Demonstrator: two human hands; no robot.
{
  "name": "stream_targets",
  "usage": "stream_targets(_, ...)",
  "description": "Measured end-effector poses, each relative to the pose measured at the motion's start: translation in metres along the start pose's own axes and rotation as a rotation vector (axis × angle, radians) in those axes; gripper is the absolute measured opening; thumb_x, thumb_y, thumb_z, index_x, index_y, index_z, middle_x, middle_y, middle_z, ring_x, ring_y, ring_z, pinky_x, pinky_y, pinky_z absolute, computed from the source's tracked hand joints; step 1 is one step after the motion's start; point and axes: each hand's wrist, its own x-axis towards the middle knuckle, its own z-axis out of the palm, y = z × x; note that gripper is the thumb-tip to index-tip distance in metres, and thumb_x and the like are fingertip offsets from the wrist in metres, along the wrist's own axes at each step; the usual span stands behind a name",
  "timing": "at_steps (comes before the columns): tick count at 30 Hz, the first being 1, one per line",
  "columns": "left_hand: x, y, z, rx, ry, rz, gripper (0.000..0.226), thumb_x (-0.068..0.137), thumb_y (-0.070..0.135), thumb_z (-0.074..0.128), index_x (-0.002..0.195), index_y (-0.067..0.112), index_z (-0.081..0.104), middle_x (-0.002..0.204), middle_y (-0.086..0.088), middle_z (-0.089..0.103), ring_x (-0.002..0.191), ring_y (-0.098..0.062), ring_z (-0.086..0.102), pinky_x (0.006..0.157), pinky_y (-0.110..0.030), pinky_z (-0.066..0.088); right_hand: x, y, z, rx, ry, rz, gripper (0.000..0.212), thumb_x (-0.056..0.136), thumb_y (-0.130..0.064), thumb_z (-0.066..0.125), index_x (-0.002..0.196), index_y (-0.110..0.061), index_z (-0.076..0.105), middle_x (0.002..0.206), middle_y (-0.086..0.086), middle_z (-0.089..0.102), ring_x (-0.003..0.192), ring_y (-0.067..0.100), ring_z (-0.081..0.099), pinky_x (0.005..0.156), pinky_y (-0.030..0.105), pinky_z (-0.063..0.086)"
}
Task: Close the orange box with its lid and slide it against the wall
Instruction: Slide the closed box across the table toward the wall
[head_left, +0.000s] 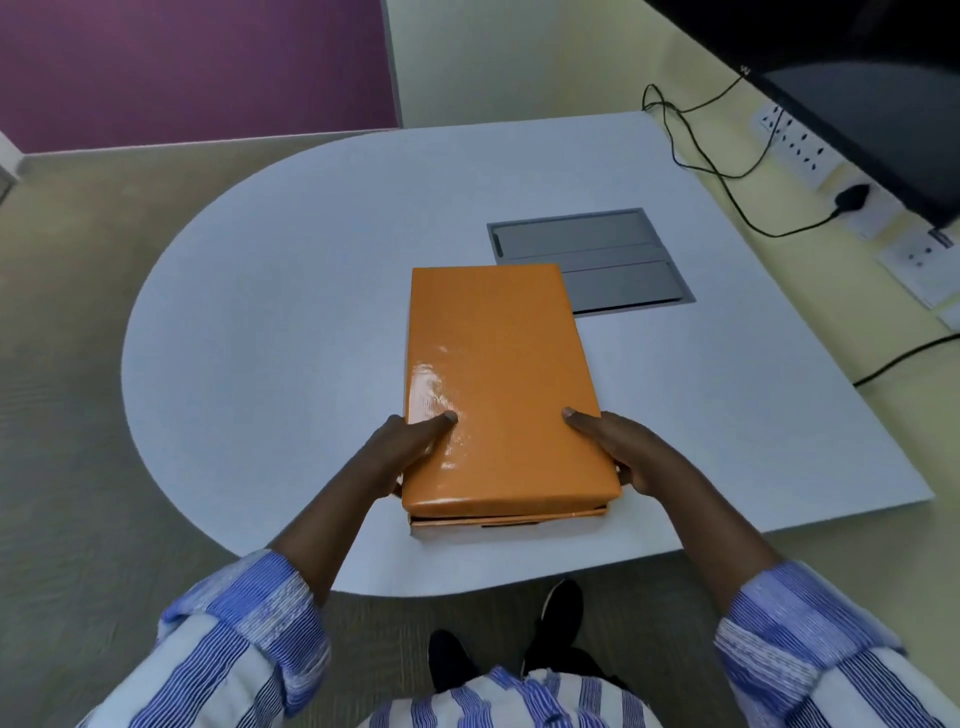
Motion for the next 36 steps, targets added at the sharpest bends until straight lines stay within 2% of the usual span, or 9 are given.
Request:
stream_targets(3, -0.015, -0.014, -0.002, 0.051, -0.109, -0.1, 0.067, 0.082, 0.065, 0.067, 0.126, 0.025, 0.036, 0.122, -0.01, 0.058, 0.108, -0.04, 0.062, 0.087, -0.058, 0.056, -0.013, 0.015, -0.004, -0.096, -0.056, 0.099, 0.073, 0.076, -0.065, 0.072, 0.131, -0.026, 0.043, 0.123, 0.012, 0.061, 0.106, 0.037, 0.063, 0.091, 0.059, 0.055)
stream_targets(6, -0.024, -0.025, -0.002, 0.076, -0.147, -0.106, 0.072, 0.08, 0.063, 0.07, 0.13, 0.02, 0.04, 0.113, -0.014, 0.062, 0.1, -0.041, 0.068, 0.08, -0.053, 0.062, -0.018, 0.027, -0.002, -0.085, -0.096, 0.124, 0.086, 0.07, -0.065, 0.077, 0.135, -0.02, 0.043, 0.12, 0.019, 0.061, 0.098, 0.039, 0.067, 0.083, 0.056, 0.06)
stream_targets(8, -0.03, -0.03, 0.001, 0.067, -0.144, -0.059, 0.074, 0.082, 0.06, 0.071, 0.137, 0.02, 0.04, 0.111, -0.01, 0.061, 0.102, -0.038, 0.066, 0.081, -0.05, 0.062, -0.018, 0.032, -0.001, -0.045, -0.116, 0.089, 0.093, 0.064, -0.059, 0.081, 0.139, -0.018, 0.043, 0.123, 0.017, 0.06, 0.103, 0.036, 0.067, 0.087, 0.052, 0.06)
stream_targets(14, -0.031, -0.046, 0.015, 0.053, -0.032, 0.037, 0.075, 0.083, 0.052, 0.074, 0.144, 0.018, 0.044, 0.127, -0.007, 0.059, 0.113, -0.033, 0.061, 0.088, -0.046, 0.06, -0.015, 0.042, -0.005, -0.046, -0.149, 0.035, 0.089, 0.068, -0.045, 0.085, 0.141, -0.016, 0.045, 0.128, 0.009, 0.06, 0.113, 0.03, 0.064, 0.093, 0.047, 0.058)
stream_targets(21, -0.026, -0.055, 0.02, 0.136, 0.083, 0.083, 0.079, 0.079, 0.055, 0.077, 0.14, 0.014, 0.048, 0.133, -0.01, 0.061, 0.107, -0.033, 0.065, 0.081, -0.044, 0.063, -0.011, 0.044, -0.001, -0.11, -0.108, 0.021, 0.078, 0.073, -0.044, 0.085, 0.136, -0.017, 0.049, 0.128, 0.009, 0.061, 0.111, 0.028, 0.065, 0.09, 0.044, 0.06)
stream_targets(27, -0.027, -0.062, 0.023, 0.229, 0.162, 0.134, 0.085, 0.08, 0.057, 0.075, 0.144, 0.011, 0.044, 0.137, -0.012, 0.059, 0.111, -0.033, 0.064, 0.071, -0.038, 0.062, -0.009, 0.046, 0.003, -0.22, -0.044, 0.045, 0.079, 0.07, -0.055, 0.083, 0.132, -0.018, 0.051, 0.121, 0.012, 0.063, 0.107, 0.033, 0.067, 0.086, 0.045, 0.061)
stream_targets(32, -0.022, -0.066, 0.02, 0.229, 0.144, 0.137, 0.088, 0.079, 0.059, 0.074, 0.145, 0.012, 0.04, 0.141, -0.012, 0.056, 0.115, -0.034, 0.062, 0.074, -0.038, 0.058, -0.012, 0.04, 0.0, -0.282, -0.067, 0.08, 0.096, 0.065, -0.063, 0.083, 0.142, -0.02, 0.044, 0.122, 0.01, 0.062, 0.107, 0.031, 0.065, 0.089, 0.05, 0.059)
stream_targets(34, -0.018, -0.067, 0.017, 0.2, 0.131, 0.147, 0.093, 0.076, 0.062, 0.075, 0.146, 0.013, 0.038, 0.143, -0.012, 0.055, 0.119, -0.033, 0.06, 0.082, -0.04, 0.057, -0.011, 0.036, -0.002, -0.31, -0.054, 0.057, 0.116, 0.057, -0.068, 0.083, 0.15, -0.022, 0.034, 0.134, 0.009, 0.058, 0.114, 0.031, 0.061, 0.091, 0.05, 0.056)
stream_targets(36, -0.016, -0.065, 0.016, 0.222, 0.204, 0.237, 0.106, 0.07, 0.073, 0.073, 0.15, 0.016, 0.032, 0.146, -0.012, 0.051, 0.124, -0.034, 0.059, 0.093, -0.047, 0.056, -0.008, 0.032, 0.002, -0.281, 0.043, -0.04, 0.121, 0.066, -0.068, 0.079, 0.159, -0.022, 0.016, 0.153, 0.01, 0.044, 0.13, 0.034, 0.052, 0.095, 0.047, 0.049)
